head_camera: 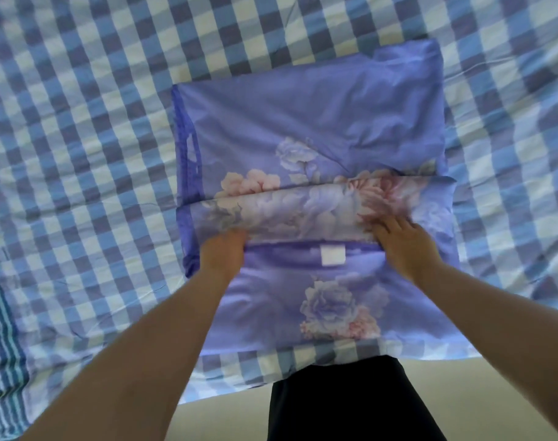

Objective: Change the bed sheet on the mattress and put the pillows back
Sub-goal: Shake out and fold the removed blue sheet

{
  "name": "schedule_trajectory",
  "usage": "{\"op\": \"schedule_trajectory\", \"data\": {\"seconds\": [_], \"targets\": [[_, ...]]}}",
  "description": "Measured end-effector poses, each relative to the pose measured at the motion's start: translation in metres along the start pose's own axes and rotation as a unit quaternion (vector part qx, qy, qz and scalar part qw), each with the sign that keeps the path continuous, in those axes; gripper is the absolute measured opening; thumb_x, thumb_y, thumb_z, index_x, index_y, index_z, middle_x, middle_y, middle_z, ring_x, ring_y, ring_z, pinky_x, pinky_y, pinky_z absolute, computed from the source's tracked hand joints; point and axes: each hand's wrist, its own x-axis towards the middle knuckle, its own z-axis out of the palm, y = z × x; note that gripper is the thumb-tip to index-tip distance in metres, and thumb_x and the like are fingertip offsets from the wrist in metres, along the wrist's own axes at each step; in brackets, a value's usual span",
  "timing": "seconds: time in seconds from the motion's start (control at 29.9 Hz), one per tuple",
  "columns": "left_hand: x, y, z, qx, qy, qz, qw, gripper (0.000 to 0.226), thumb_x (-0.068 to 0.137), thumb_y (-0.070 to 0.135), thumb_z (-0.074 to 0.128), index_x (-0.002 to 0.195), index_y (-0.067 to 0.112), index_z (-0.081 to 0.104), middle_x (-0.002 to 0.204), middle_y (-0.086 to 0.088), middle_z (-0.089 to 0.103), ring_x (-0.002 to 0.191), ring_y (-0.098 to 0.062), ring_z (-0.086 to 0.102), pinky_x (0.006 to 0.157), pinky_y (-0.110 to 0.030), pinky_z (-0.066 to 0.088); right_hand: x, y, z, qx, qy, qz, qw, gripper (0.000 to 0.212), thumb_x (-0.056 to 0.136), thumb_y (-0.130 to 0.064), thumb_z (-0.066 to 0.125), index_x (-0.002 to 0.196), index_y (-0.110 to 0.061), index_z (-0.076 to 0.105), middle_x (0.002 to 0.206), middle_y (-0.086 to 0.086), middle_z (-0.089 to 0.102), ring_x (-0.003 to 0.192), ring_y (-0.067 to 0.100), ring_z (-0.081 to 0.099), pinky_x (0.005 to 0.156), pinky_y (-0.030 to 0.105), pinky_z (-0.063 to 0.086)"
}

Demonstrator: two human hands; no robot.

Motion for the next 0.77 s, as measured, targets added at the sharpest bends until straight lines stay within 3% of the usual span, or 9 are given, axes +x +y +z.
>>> {"op": "schedule_trajectory", "data": {"seconds": [0.03, 0.1, 0.2, 0.3, 0.43, 0.53, 0.77], "targets": [[0.01, -0.005, -0.018, -0.006, -0.019, -0.04, 0.999, 0.032, 0.091, 0.011, 0.046, 0.12, 0.017, 0.056, 0.117, -0.008, 0.064, 0.107, -0.03, 0.062, 0.083, -0.04, 0.052, 0.013, 0.007, -0.015, 0.019, 0.004, 0.033, 0.999, 0.034, 0.071, -0.003, 0.06, 0.105, -0.006, 0.06, 0.095, 0.02, 0.063, 0.072, 0.038, 0.065, 0.054, 0.039, 0.052], [0.033, -0.024, -0.056, -0.029, -0.015, -0.095, 0.995, 0.033, 0.09, 0.014, 0.045, 0.12, 0.016, 0.059, 0.116, -0.012, 0.064, 0.108, -0.035, 0.06, 0.086, -0.043, 0.05, 0.043, 0.025, -0.052, 0.035, 0.003, 0.094, 0.995, 0.032, 0.079, -0.006, 0.059, 0.111, -0.006, 0.06, 0.102, 0.02, 0.063, 0.08, 0.041, 0.065, 0.058, 0.039, 0.047], [0.068, -0.051, -0.111, -0.061, 0.119, -0.111, 0.985, 0.024, 0.086, 0.011, 0.047, 0.105, 0.013, 0.061, 0.107, -0.019, 0.065, 0.101, -0.041, 0.061, 0.085, -0.044, 0.048, 0.094, 0.058, -0.106, 0.012, 0.07, 0.112, 0.991, 0.024, 0.079, -0.007, 0.06, 0.104, -0.003, 0.059, 0.102, 0.021, 0.061, 0.088, 0.041, 0.063, 0.066, 0.04, 0.044], [0.102, -0.065, -0.148, 0.019, 0.209, -0.098, 0.973, 0.024, 0.084, 0.004, 0.048, 0.107, 0.003, 0.056, 0.1, -0.022, 0.063, 0.095, -0.041, 0.06, 0.082, -0.043, 0.044, 0.136, 0.081, -0.148, -0.034, 0.091, 0.149, 0.984, 0.023, 0.083, -0.008, 0.054, 0.106, -0.005, 0.057, 0.105, 0.019, 0.061, 0.097, 0.036, 0.061, 0.079, 0.037, 0.04], [0.13, -0.081, -0.164, 0.105, 0.2, -0.108, 0.968, 0.033, 0.084, -0.003, 0.046, 0.116, 0.001, 0.05, 0.1, -0.019, 0.062, 0.096, -0.038, 0.058, 0.083, -0.042, 0.039, 0.167, 0.105, -0.166, -0.099, 0.067, 0.188, 0.975, 0.027, 0.087, -0.009, 0.046, 0.113, -0.009, 0.054, 0.108, 0.016, 0.061, 0.106, 0.031, 0.056, 0.099, 0.038, 0.03], [0.145, -0.092, -0.17, 0.123, 0.207, -0.119, 0.963, 0.03, 0.083, -0.003, 0.045, 0.111, 0.004, 0.052, 0.097, -0.018, 0.062, 0.094, -0.036, 0.057, 0.083, -0.042, 0.037, 0.183, 0.112, -0.17, -0.126, 0.082, 0.19, 0.97, 0.033, 0.084, -0.006, 0.047, 0.116, -0.011, 0.053, 0.106, 0.014, 0.062, 0.108, 0.03, 0.053, 0.11, 0.046, 0.019], [0.17, -0.095, -0.169, 0.076, 0.215, -0.151, 0.962, 0.029, 0.081, -0.003, 0.046, 0.108, 0.007, 0.053, 0.095, -0.017, 0.061, 0.095, -0.038, 0.055, 0.087, -0.045, 0.035, 0.204, 0.116, -0.164, -0.137, 0.088, 0.207, 0.965, 0.039, 0.076, -0.002, 0.056, 0.114, -0.012, 0.052, 0.107, 0.012, 0.06, 0.112, 0.032, 0.048, 0.112, 0.053, 0.015]]}}
